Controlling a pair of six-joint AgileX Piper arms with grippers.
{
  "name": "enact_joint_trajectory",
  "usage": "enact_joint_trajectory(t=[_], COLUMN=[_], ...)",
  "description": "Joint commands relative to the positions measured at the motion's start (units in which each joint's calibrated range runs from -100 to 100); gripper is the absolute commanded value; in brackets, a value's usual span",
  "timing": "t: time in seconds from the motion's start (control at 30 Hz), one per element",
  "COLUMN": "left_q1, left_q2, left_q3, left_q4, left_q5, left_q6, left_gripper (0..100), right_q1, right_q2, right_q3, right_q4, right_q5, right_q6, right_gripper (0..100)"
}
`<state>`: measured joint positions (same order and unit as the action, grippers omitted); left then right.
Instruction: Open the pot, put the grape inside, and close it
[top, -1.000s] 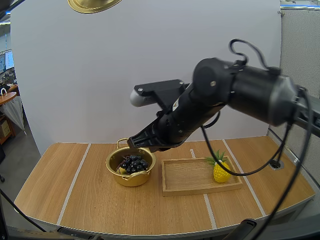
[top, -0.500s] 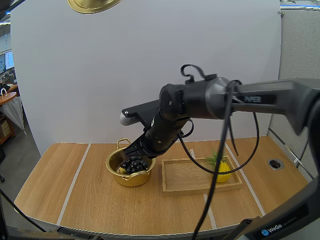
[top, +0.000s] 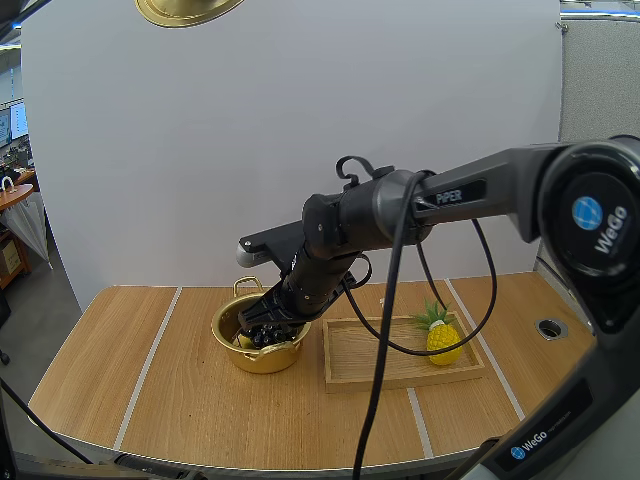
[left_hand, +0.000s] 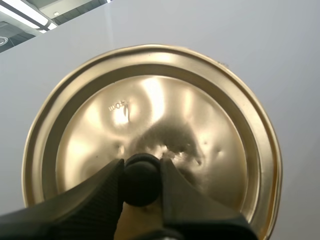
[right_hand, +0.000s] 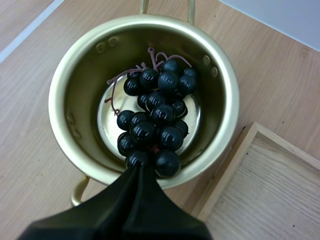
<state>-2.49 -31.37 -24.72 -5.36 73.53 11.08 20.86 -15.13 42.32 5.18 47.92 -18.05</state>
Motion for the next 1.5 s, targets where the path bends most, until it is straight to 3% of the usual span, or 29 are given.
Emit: enact_joint_trajectory(t=[0.0, 0.33, 0.93, 1.17, 1.47], left_q1=[-0.17, -0.17, -0.17, -0.17, -0.17], left_q2=[-0.4, -0.4, -0.4, -0.4, -0.4], left_q3=[-0.4, -0.4, -0.4, -0.4, -0.4], left_q4=[0.3, 0.3, 0.3, 0.3, 0.3], left_q5=[-2.6, -2.6, -2.6, -2.6, -2.6], left_q6=[-0.1, -0.1, -0.1, -0.1, -0.1], left_gripper=[0, 0, 0, 0, 0], right_q1=[0.1, 0.0, 0.0, 0.0, 0.0], right_q2=[1.6, 6.9, 22.3, 19.5, 7.3], right_q3=[0.1, -0.2, -13.2, -13.8, -13.2], right_q4=[-0.8, -1.0, -1.3, -1.3, -0.8], right_q5=[-3.3, -9.3, -10.6, -5.9, 2.2], right_q6=[-0.2, -0.2, -0.2, -0.2, -0.2], right_gripper=[0, 0, 0, 0, 0])
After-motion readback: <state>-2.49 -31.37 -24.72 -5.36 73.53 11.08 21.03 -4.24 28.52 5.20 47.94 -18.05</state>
